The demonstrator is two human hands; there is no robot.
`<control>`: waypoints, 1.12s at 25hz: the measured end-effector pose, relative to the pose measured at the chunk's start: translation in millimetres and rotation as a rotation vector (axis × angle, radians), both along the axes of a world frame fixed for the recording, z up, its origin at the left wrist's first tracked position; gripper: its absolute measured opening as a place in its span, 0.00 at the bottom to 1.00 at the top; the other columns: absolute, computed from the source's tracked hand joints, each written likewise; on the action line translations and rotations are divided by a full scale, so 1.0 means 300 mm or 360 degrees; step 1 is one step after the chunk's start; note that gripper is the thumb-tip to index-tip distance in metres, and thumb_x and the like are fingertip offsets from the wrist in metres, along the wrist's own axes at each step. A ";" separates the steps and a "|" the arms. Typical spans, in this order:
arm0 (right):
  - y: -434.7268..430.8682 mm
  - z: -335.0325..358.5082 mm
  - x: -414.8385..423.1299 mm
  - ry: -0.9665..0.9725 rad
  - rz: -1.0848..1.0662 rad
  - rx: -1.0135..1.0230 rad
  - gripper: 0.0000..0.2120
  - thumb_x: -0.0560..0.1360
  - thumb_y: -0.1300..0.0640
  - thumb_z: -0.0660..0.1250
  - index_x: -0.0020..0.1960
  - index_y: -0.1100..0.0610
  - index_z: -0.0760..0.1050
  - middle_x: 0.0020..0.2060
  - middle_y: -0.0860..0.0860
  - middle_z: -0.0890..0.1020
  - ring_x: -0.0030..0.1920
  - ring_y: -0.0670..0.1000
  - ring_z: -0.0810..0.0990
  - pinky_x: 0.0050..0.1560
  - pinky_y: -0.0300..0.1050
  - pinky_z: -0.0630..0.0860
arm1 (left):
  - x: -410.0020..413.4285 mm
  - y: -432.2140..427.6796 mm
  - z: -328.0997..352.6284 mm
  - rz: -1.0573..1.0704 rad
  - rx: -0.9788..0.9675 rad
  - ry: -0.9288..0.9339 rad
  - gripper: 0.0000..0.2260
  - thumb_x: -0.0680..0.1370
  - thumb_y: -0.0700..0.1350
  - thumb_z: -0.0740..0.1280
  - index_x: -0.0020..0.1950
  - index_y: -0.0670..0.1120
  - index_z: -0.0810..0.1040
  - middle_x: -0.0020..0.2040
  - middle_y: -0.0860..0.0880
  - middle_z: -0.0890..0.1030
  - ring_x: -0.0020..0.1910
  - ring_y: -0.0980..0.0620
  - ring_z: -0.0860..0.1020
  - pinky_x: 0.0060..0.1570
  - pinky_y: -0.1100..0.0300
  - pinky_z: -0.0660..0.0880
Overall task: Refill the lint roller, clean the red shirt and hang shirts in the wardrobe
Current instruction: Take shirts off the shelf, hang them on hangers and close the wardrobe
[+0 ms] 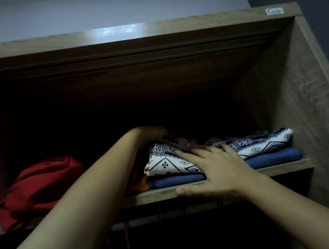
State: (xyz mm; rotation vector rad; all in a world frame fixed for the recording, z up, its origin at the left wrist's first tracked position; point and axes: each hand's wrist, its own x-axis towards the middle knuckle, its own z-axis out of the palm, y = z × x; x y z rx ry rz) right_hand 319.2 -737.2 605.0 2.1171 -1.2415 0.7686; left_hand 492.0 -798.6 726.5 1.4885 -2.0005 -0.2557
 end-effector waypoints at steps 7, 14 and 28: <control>-0.002 -0.007 -0.006 0.0037 -0.0002 -0.0064 0.47 0.56 0.19 0.36 0.72 0.34 0.43 0.74 0.43 0.60 0.72 0.51 0.61 0.69 0.57 0.55 | -0.042 0.074 -0.008 0.0421 -0.0675 -0.0808 0.23 0.81 0.52 0.57 0.74 0.46 0.59 0.73 0.41 0.64 0.70 0.41 0.65 0.65 0.52 0.64; 0.012 -0.006 -0.007 0.0103 0.0009 -0.0115 0.47 0.57 0.20 0.32 0.73 0.36 0.40 0.75 0.44 0.59 0.73 0.50 0.59 0.68 0.52 0.57 | -0.042 0.139 -0.107 0.0109 -0.0158 -0.0588 0.30 0.80 0.61 0.42 0.74 0.43 0.61 0.76 0.44 0.59 0.74 0.47 0.58 0.71 0.57 0.53; 0.000 0.202 0.193 0.0185 0.0098 0.0579 0.57 0.56 0.20 0.57 0.76 0.47 0.45 0.77 0.49 0.50 0.76 0.53 0.52 0.73 0.59 0.52 | 0.262 0.280 -0.167 0.0433 -0.0374 -0.1305 0.30 0.70 0.58 0.70 0.68 0.53 0.65 0.62 0.46 0.75 0.58 0.45 0.75 0.53 0.56 0.73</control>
